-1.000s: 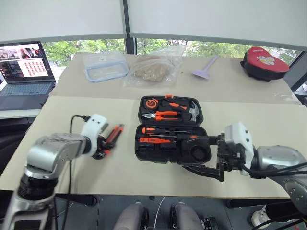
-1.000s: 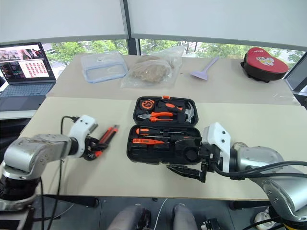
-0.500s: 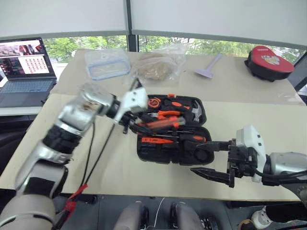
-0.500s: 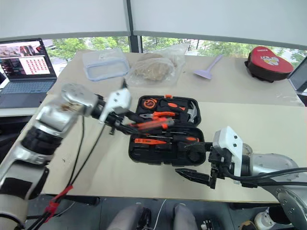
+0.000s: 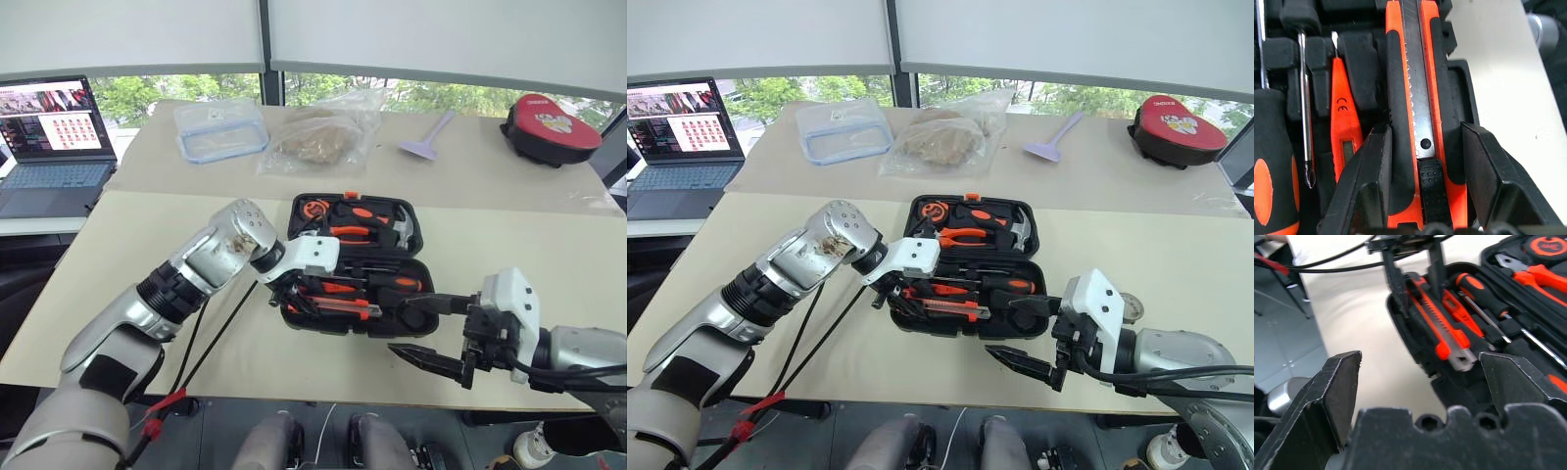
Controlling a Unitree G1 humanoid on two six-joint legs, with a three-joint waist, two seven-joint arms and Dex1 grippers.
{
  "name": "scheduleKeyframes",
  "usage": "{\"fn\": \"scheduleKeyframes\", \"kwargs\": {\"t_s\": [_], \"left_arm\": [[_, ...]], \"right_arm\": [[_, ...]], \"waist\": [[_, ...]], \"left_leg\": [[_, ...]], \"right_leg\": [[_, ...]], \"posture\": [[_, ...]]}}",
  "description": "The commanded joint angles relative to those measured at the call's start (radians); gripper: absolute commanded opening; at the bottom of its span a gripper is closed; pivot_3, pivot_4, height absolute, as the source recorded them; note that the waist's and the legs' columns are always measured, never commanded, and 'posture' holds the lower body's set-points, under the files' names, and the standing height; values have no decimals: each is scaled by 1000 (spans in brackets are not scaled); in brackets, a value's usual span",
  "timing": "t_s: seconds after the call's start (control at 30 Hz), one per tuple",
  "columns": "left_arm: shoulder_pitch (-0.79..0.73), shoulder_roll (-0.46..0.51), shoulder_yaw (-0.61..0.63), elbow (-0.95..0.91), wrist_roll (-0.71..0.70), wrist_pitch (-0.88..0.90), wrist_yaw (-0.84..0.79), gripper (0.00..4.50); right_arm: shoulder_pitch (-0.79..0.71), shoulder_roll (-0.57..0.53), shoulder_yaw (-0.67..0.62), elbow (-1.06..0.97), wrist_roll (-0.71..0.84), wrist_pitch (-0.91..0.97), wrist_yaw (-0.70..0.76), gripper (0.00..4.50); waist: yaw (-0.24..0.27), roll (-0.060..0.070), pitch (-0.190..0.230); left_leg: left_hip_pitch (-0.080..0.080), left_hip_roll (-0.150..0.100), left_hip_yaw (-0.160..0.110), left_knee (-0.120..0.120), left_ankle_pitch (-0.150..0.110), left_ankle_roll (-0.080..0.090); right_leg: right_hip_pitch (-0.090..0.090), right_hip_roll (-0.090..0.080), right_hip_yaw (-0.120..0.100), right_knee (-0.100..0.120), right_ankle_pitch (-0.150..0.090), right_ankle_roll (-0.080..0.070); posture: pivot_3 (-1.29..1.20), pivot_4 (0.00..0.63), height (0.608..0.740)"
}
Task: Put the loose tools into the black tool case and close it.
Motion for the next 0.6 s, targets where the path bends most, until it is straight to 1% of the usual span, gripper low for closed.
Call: {"fn": "scheduleKeyframes", "kwargs": {"t_s": [0.03, 0.17, 0.23, 0.27, 0.3, 0.33, 0.4, 0.43, 0.6], "left_arm": [[19, -27, -18, 9, 35, -7, 20, 1626], [19, -52, -20, 31, 52, -7, 23, 1626], [16, -65, -15, 39, 55, -2, 27, 2624], [11, -69, -5, 36, 46, 10, 24, 2820], [4, -69, 8, 30, 33, 25, 17, 3165], [-5, -68, 29, 26, 14, 46, 7, 3615], [-23, -62, 66, 24, -13, 69, -2, 4297], [-29, -58, 82, 25, -22, 74, -3, 4453], [-33, -42, 153, 26, -63, 68, -4, 4453]], "right_arm": [[-11, 5, -21, -19, -6, -30, -12, 4500], [-25, 4, -11, -9, -11, -29, -14, 4500], [-34, 3, -8, 0, -13, -29, -13, 4500], [-37, 3, -6, 4, -15, -29, -13, 4500], [-39, 4, -4, 6, -17, -29, -14, 4500], [-40, 6, -2, 6, -18, -28, -14, 4500], [-41, 8, -1, 8, -19, -28, -14, 4500], [-41, 9, -1, 8, -18, -28, -14, 4500], [-37, 14, 5, 13, -26, -33, -13, 4500]], "waist": [[1, 0, 0], [3, 1, 0], [2, 1, 0], [1, 1, 0], [1, 0, 0], [1, 1, 0], [2, 0, 0], [2, 0, 0], [1, 0, 0]], "left_leg": [[0, 0, 0, 0, 0, 0], [0, 0, 0, 0, -1, 1], [0, 0, 0, 0, -1, 1], [0, 0, 0, 0, -1, 1], [0, 0, 0, 0, -1, 1], [-1, 0, 0, 1, -1, 1], [-1, 0, 0, 1, -1, 1], [-1, 0, 0, 1, -1, 1], [-2, 0, 0, 1, -1, 1]], "right_leg": [[0, 0, 0, 0, 0, 0], [1, -1, 0, 0, 0, 0], [1, 0, 0, 0, 0, 0], [0, 0, 0, 0, 0, 0], [0, 0, 0, 0, 0, 0], [-1, 0, 0, 1, 0, 0], [-1, 0, 0, 1, 0, 0], [-1, 0, -1, 1, 0, 0], [-2, 0, -1, 1, 0, 0]], "posture": [[0, 150, 728], [0, 150, 728], [0, 150, 728], [0, 150, 728], [0, 150, 728], [0, 150, 728], [0, 150, 728], [0, 150, 728], [0, 150, 728]]}}
